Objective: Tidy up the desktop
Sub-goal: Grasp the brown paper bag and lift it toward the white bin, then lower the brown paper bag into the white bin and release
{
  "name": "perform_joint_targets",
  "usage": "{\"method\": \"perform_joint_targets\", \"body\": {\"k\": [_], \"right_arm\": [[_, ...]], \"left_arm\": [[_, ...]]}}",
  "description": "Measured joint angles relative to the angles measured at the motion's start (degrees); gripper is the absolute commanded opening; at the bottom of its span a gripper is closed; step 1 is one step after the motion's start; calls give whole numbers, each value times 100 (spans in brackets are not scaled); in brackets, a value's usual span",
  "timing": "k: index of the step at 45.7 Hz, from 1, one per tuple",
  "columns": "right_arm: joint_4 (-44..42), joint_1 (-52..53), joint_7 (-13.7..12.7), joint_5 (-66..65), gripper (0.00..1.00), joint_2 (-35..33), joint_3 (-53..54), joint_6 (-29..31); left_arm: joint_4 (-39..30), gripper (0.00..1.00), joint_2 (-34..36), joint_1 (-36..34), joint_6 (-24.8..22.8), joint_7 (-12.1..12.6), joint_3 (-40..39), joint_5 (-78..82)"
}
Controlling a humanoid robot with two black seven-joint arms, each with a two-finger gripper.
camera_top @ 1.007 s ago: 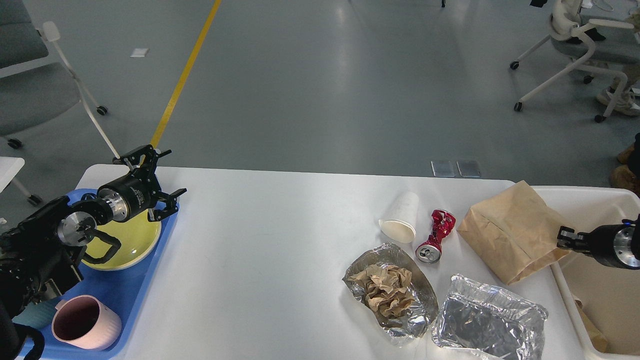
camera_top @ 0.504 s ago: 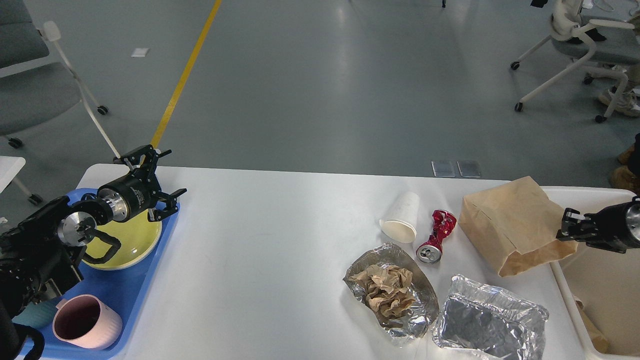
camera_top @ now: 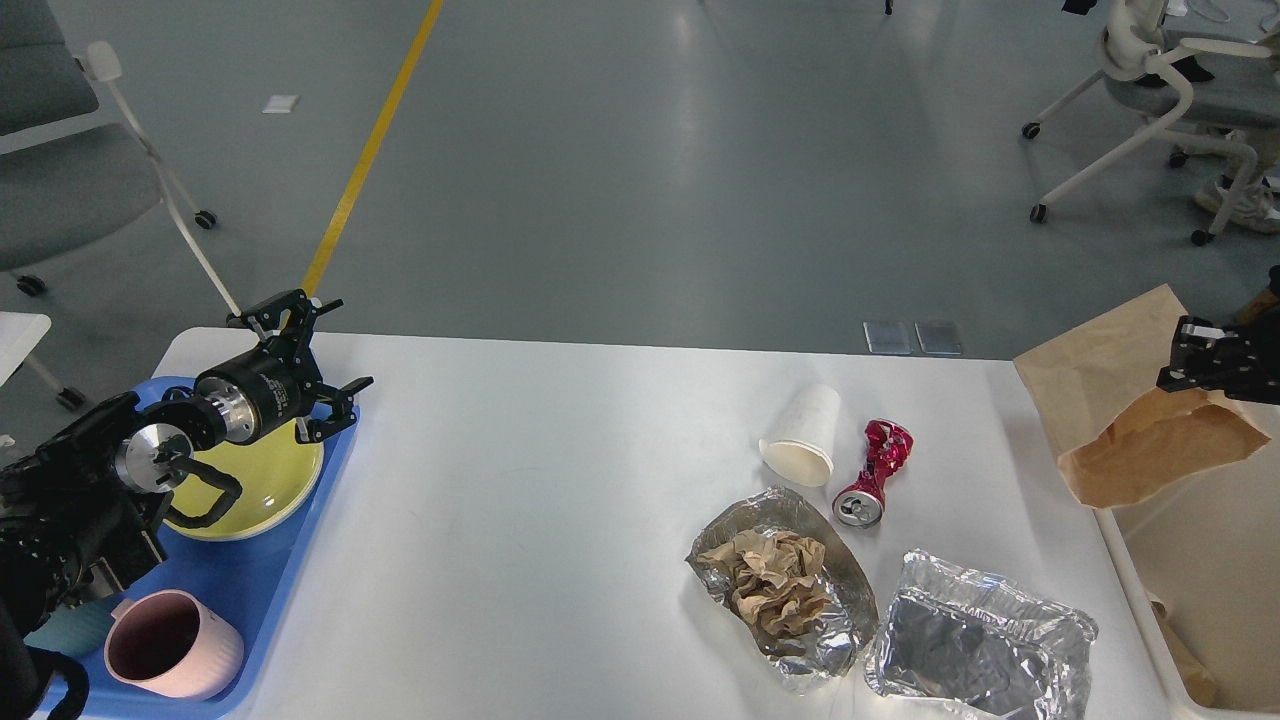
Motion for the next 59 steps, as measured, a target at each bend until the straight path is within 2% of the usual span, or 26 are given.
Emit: {"method": "perform_joint_targets", "body": {"k": [8,20,46,59], "right_arm": [[31,664,-2,-31,0,39,-211,834],[-84,1029,-10,-193,0,23,-461,895],[-332,186,-27,-304,0,-678,-691,94],[-429,-882,-22,-165,0,-951,-525,-874]], "left_arm": [[-1,96,0,0,0,0,0,0],[-1,96,0,0,0,0,0,0],[0,96,0,0,0,0,0,0],[0,96,0,0,0,0,0,0]]}}
